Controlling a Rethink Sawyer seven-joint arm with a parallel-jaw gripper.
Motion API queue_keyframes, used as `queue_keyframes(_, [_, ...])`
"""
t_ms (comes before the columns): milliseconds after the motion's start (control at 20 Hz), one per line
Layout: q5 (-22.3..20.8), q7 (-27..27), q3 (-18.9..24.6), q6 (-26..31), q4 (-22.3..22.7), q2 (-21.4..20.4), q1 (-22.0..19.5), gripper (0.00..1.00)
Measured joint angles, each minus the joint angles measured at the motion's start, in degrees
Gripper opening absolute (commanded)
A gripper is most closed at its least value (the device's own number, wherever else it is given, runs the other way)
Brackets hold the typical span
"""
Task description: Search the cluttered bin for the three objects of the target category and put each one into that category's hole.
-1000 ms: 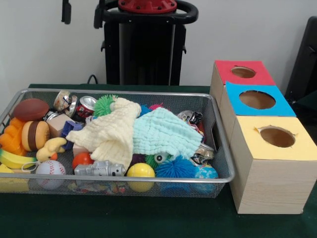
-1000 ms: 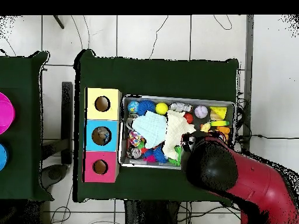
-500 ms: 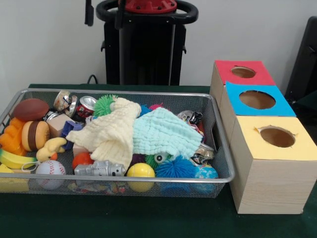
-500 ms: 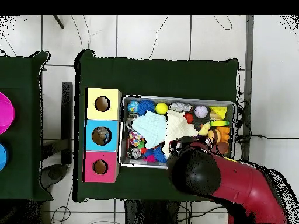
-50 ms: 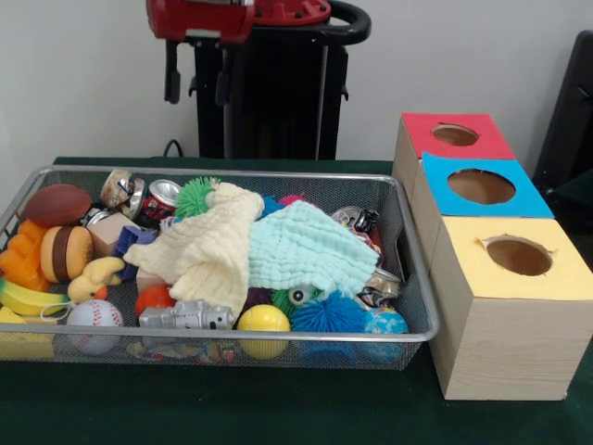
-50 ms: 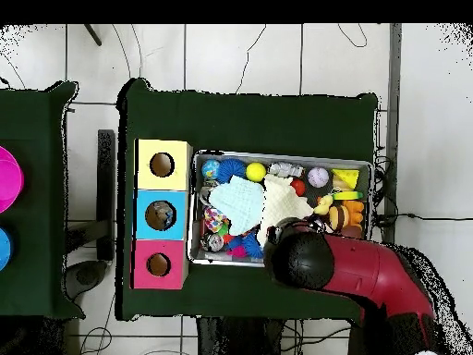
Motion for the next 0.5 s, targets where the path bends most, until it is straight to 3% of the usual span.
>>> queue_keyframes(500, [-4.1,0.0,0.0,0.0,0.0,5.1,-4.7,1.0])
